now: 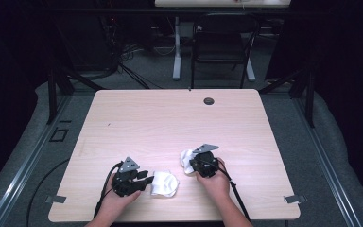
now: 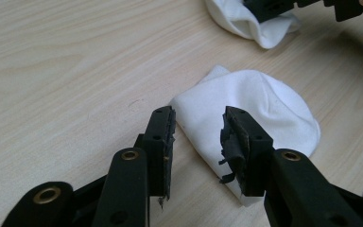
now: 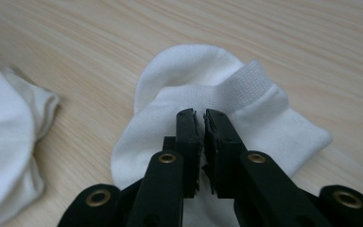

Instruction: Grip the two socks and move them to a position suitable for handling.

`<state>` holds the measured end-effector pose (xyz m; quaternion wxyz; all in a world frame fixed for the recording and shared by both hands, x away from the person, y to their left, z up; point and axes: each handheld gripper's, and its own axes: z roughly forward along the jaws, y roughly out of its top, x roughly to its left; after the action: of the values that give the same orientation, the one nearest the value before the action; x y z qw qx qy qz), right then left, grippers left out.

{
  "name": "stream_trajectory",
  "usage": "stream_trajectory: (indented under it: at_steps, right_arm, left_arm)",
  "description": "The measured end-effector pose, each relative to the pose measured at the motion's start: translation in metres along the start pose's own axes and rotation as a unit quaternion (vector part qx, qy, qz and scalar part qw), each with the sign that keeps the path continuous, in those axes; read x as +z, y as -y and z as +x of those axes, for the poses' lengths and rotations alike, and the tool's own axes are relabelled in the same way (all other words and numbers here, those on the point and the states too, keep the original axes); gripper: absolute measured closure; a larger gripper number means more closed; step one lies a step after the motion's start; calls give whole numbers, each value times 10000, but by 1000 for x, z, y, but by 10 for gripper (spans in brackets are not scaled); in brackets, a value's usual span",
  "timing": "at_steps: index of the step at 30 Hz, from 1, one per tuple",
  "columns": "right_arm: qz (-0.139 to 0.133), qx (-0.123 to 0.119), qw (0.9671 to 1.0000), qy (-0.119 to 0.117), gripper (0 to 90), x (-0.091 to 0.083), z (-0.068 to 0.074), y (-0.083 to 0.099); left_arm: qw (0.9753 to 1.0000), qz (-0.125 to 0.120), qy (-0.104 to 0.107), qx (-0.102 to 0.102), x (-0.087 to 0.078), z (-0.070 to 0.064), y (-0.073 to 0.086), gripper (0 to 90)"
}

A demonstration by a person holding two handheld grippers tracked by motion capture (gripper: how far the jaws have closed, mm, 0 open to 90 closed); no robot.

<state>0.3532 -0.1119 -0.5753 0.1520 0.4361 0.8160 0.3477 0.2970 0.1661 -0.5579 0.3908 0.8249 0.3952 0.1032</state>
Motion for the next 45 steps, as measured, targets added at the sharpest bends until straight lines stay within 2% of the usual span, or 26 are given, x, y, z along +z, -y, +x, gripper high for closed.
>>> stream_trajectory:
  at_steps: [4, 11, 14, 21, 22, 23, 24, 28, 29, 30, 31, 33, 35, 36, 37, 38, 40, 42, 45]
  right_arm:
    - [1, -172, 9998, -102, 841, 11, 10, -10]
    - [63, -250, 9994, -228, 837, 28, 21, -27]
    - [34, -247, 9993, -296, 831, 36, 29, -34]
    - [17, -349, 9987, -362, 818, 43, 37, -39]
    - [-25, -294, 9989, -375, 802, 43, 39, -39]
    - [34, -330, 9987, -381, 753, 41, 39, -41]
    - [21, -335, 9987, -371, 741, 38, 39, -41]
    - [-198, -257, 9989, -344, 707, 20, 37, -42]
    - [-314, -215, 9987, -344, 695, 12, 36, -42]
    - [-414, -62, 9981, -456, 668, -5, 35, -40]
    - [-414, -62, 9981, -456, 668, -5, 35, -40]
    - [-491, -64, 9975, -512, 666, -24, 36, -35]
    - [-626, -158, 9966, -504, 658, -44, 39, -27]
    - [-747, -137, 9951, -633, 647, -65, 40, -16]
    - [-779, -137, 9946, -668, 642, -71, 40, -12]
    - [-779, -137, 9946, -668, 642, -71, 40, -12]
    - [-840, -72, 9938, -724, 627, -83, 39, 0]
    - [-896, -50, 9944, -557, 618, -91, 38, 16]
    - [-965, 16, 9942, -473, 616, -93, 34, 24]
  left_arm:
    - [10000, 77, 37, 19, 2, 0, 1, 636]
    - [9998, 146, 109, 40, 8, -6, 4, 641]
    - [9993, 273, 180, 155, 14, -11, 6, 645]
    - [9989, 339, 171, 288, 23, -17, 8, 654]
    - [9990, 324, 175, 261, 24, -18, 8, 657]
    - [9989, 323, 178, 272, 24, -19, 7, 659]
    - [9990, 314, 192, 256, 24, -20, 7, 659]
    - [9993, 270, 151, 226, 27, -25, 7, 666]
    - [9994, 257, 134, 181, 28, -28, 7, 668]
    - [9994, 246, 100, 206, 29, -30, 7, 668]
    - [9993, 285, 108, 237, 29, -32, 6, 668]
    - [9991, 263, 77, 329, 27, -35, 5, 653]
    - [9991, 159, 92, 378, 23, -37, 1, 637]
    - [9994, 53, 129, 323, 19, -39, -2, 633]
    - [9993, 1, 174, 321, 18, -40, -4, 633]
    - [9993, 1, 174, 321, 18, -40, -4, 633]
    - [9992, -27, 295, 265, 18, -45, -8, 634]
    - [9986, 24, 389, 357, 22, -53, -12, 647]
    - [9981, 102, 408, 439, 26, -58, -12, 669]
